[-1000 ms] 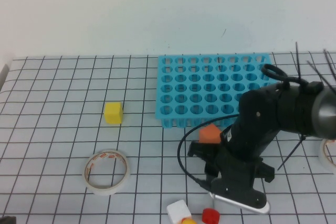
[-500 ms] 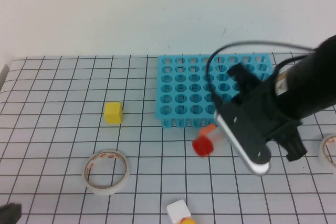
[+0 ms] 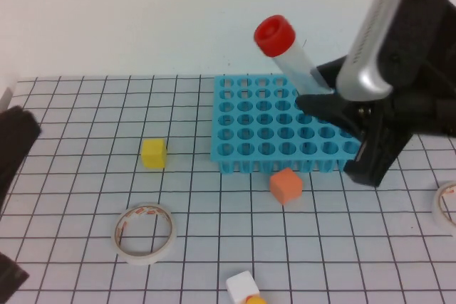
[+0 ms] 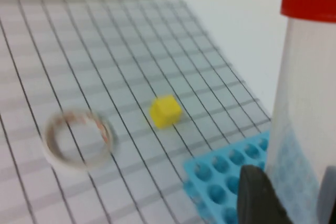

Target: Place the test tubes

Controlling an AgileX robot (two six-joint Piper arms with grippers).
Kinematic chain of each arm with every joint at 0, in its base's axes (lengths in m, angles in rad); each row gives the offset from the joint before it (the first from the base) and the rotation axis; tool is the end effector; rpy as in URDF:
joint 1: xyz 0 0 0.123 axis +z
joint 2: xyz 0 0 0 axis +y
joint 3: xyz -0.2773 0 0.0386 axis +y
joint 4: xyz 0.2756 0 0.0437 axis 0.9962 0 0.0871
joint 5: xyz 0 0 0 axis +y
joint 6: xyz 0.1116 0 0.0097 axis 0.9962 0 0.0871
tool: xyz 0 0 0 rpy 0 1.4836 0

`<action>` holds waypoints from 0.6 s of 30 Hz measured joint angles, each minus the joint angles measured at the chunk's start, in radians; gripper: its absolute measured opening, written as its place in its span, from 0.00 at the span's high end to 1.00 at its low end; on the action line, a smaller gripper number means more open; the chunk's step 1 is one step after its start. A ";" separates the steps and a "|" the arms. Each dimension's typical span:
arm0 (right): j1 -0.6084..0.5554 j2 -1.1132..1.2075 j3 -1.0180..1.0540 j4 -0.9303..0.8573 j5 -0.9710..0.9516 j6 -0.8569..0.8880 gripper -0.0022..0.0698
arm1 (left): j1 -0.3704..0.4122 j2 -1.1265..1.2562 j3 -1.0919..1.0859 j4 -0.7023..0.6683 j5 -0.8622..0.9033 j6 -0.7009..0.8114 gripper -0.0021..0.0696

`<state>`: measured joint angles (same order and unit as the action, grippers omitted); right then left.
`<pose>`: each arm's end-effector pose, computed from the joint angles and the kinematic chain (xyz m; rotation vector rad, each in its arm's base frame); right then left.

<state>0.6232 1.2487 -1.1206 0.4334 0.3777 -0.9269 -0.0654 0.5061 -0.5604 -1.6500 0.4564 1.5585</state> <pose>0.2580 0.2068 0.3646 -1.1450 1.5893 0.2196 0.1444 -0.0588 0.3678 0.3566 1.3788 -0.4528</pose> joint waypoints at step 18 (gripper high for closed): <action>0.192 -0.216 0.362 0.800 -0.262 -0.397 0.64 | 0.000 0.249 -0.015 -0.031 0.379 -0.087 0.58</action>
<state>0.8147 1.0328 -0.7584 1.2334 0.1162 -1.3242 -0.0654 0.7548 -0.5751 -1.6808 0.8351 1.4718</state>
